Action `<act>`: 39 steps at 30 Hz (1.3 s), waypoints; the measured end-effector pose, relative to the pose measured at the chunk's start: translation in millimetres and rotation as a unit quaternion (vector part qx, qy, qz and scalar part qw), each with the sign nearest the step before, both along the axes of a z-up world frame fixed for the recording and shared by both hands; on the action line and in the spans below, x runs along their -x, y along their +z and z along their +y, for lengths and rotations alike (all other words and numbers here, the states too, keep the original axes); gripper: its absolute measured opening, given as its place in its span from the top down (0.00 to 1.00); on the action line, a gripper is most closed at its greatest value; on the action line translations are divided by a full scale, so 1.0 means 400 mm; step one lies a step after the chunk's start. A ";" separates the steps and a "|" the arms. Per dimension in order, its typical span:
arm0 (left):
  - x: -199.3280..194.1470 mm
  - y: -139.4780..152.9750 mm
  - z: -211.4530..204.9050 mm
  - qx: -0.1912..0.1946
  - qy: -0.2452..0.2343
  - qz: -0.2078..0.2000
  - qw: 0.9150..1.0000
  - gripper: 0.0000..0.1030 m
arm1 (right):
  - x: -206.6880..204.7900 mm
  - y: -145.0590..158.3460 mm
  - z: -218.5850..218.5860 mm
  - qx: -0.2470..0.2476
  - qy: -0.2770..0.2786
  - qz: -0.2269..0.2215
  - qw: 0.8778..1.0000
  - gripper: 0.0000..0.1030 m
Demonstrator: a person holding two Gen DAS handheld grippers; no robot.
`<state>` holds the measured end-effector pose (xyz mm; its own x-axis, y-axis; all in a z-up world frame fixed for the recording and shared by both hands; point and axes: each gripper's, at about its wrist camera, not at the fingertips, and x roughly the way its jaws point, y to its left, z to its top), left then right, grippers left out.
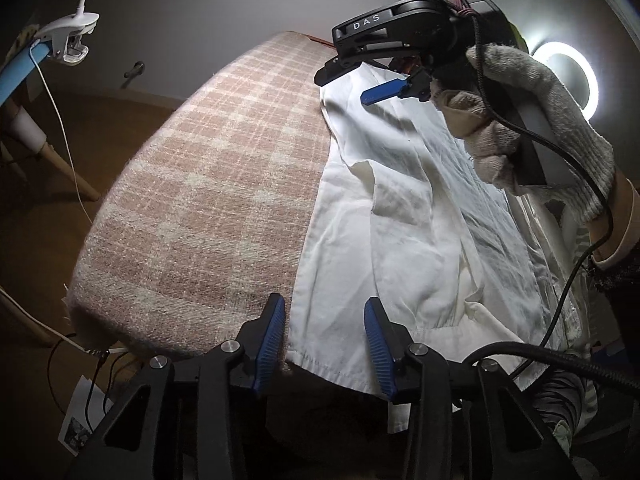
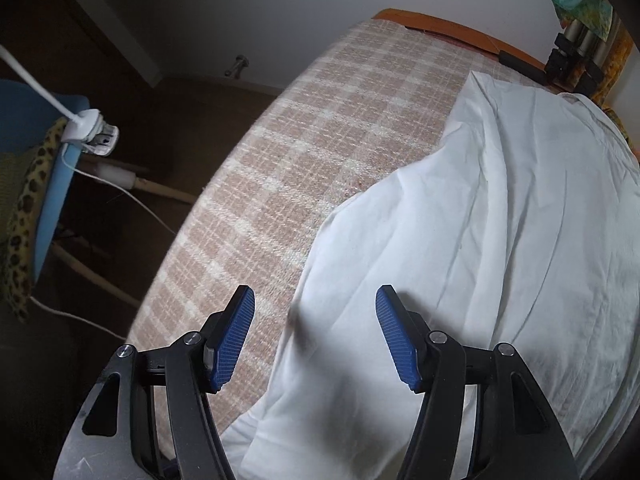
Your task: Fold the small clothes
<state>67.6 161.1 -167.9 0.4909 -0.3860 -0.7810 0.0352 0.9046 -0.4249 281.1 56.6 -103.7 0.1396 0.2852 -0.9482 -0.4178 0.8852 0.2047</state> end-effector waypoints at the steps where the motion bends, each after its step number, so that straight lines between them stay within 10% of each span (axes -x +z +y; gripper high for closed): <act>1: -0.001 -0.001 -0.001 0.003 -0.002 0.000 1.000 0.69 | -0.007 -0.007 0.002 0.005 -0.006 0.001 1.000 0.39; 5: -0.003 -0.008 -0.011 0.024 -0.021 0.008 0.999 0.92 | -0.028 -0.029 0.012 0.019 -0.024 0.003 1.000 0.39; 13: 0.012 0.023 -0.055 0.032 -0.056 -0.020 0.998 0.98 | -0.034 -0.053 0.047 0.058 -0.019 -0.005 0.998 0.39; 21: 0.020 0.073 -0.112 0.010 -0.076 -0.052 0.996 0.99 | -0.035 -0.047 0.029 0.076 -0.024 -0.025 0.997 0.77; 30: 0.040 0.136 -0.194 -0.017 -0.115 -0.084 0.990 0.99 | -0.023 0.011 -0.108 -0.060 -0.049 -0.012 0.997 0.94; 39: 0.061 0.182 -0.314 -0.036 -0.162 -0.102 0.981 0.99 | -0.002 0.081 -0.328 -0.212 -0.125 -0.022 0.969 0.94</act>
<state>43.3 35.6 -95.3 0.5012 -0.4947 -0.7100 0.4028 0.8595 -0.3145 281.9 -74.8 -71.4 0.2917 0.6001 -0.7448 -0.2179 0.7999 0.5592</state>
